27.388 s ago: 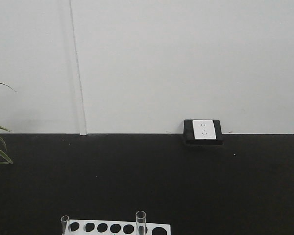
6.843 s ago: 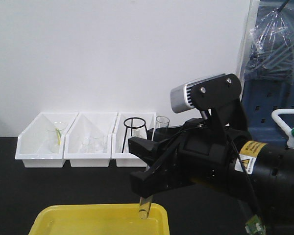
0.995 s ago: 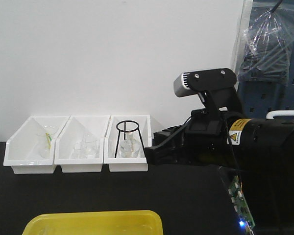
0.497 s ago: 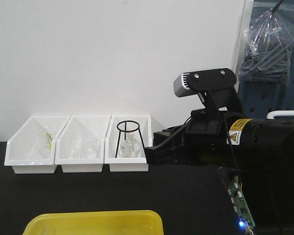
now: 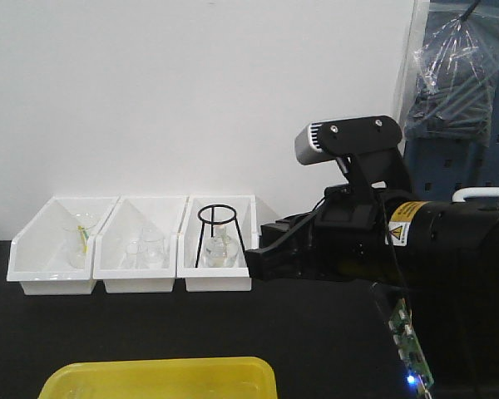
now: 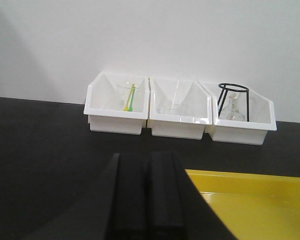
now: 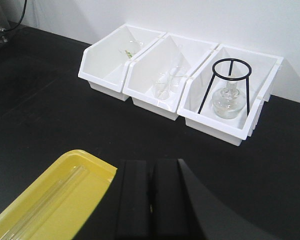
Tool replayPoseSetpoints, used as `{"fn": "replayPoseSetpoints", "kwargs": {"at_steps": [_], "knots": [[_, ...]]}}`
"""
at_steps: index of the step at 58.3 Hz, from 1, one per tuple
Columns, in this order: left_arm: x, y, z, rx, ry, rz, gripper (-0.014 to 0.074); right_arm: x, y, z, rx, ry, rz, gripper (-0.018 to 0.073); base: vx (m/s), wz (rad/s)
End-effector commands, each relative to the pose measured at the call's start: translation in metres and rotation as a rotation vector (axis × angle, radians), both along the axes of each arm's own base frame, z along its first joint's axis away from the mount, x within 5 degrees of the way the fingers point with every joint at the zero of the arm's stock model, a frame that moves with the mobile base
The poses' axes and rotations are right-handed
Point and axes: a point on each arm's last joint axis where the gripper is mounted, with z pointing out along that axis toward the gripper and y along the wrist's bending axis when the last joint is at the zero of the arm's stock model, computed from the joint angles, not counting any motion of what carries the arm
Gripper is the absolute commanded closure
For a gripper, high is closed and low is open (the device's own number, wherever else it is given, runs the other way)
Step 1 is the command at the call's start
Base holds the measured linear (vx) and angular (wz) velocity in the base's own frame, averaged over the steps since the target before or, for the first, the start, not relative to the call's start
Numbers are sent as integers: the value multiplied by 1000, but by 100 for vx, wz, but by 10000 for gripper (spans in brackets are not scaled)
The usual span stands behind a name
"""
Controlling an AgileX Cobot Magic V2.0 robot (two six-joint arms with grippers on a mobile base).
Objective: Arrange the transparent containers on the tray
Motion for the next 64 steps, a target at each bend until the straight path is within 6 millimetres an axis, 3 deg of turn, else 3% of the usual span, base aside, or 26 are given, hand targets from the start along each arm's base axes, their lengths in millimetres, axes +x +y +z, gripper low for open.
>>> {"fn": "replayPoseSetpoints", "kwargs": {"at_steps": [1,24,30,35,41,51,58,64], "knots": [[0,0,-4,-3,-62,-1,605,-6,-6,27,73,-121,-4,456,0,0],[0,0,-4,-3,-62,-1,605,-6,-6,25,60,-121,-4,456,0,0],[0,0,-4,-3,-62,-1,605,-17,-16,19,11,-155,-5,458,0,0],[0,0,-4,-3,-62,-1,605,-34,-38,11,10,-190,-40,478,0,0],[0,0,-4,-3,-62,-1,605,-60,-79,-10,31,-180,-141,524,0,0],[0,0,-4,-3,-62,-1,605,-114,-146,-69,-27,-177,-364,573,0,0],[0,0,-4,-3,-62,-1,605,-153,-169,-111,-45,-214,-486,572,0,0],[0,0,-4,-3,-62,-1,605,-177,-176,-147,-34,-252,-530,572,0,0]]}}
